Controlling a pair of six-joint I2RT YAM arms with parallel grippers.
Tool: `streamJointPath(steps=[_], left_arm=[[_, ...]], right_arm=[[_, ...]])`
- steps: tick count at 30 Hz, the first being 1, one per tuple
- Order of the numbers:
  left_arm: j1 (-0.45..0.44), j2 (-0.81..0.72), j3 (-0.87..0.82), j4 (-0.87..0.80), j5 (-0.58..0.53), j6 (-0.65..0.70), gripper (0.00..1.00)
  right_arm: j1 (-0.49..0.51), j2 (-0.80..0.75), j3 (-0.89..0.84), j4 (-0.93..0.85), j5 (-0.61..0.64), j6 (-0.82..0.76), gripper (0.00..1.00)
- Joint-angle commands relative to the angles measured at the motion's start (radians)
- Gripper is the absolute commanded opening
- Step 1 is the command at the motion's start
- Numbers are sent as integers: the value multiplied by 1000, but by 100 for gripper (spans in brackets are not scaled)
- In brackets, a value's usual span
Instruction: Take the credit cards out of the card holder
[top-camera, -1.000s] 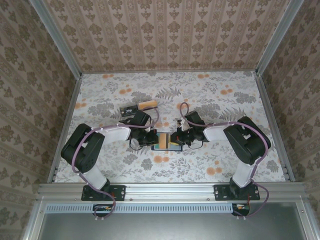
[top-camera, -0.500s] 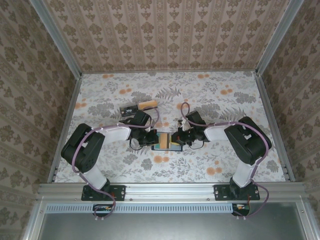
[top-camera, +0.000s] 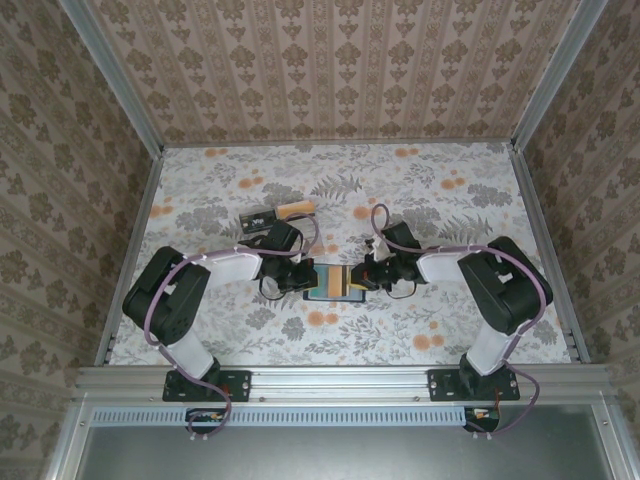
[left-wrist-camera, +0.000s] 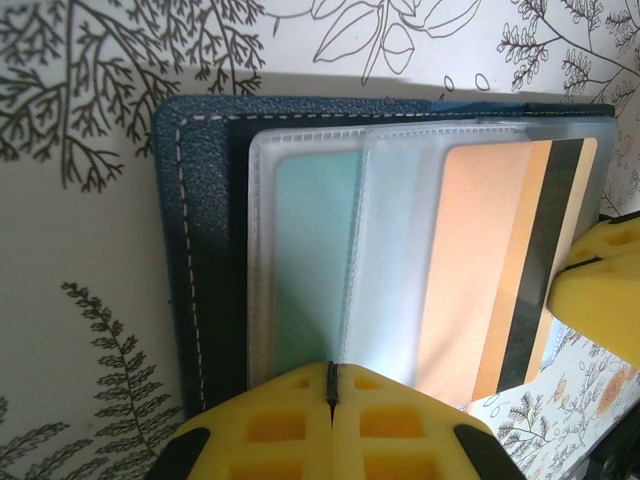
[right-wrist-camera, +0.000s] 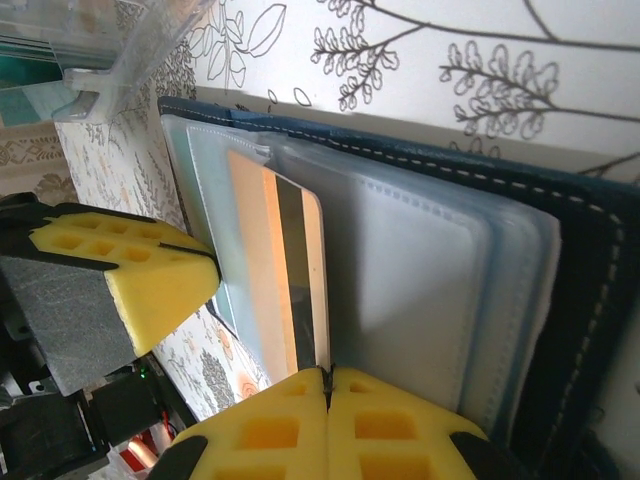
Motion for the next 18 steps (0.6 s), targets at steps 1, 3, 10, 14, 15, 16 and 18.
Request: streamJointPath(steps=[1, 3, 10, 14, 15, 16, 18], left_arm=[[5, 2, 5, -89, -56, 13, 0], [11, -21, 11, -87, -53, 8, 0], [43, -114, 26, -78, -28, -6, 2], [59, -189, 44, -70, 3, -27, 29], [62, -206, 50, -66, 8, -35, 34], [67, -233, 55, -56, 17, -45, 39], [79, -275, 60, -28, 36, -69, 46]], right_arm=[[-18, -51, -27, -48, 4, -22, 0], [-27, -74, -33, -62, 9, -27, 0], [-64, -169, -61, -131, 13, -56, 0], [-88, -240, -56, -186, 4, -71, 0], [-93, -260, -52, -201, 8, -72, 0], [-96, -282, -44, -217, 10, -78, 0], [-101, -323, -22, -242, 11, -82, 0]])
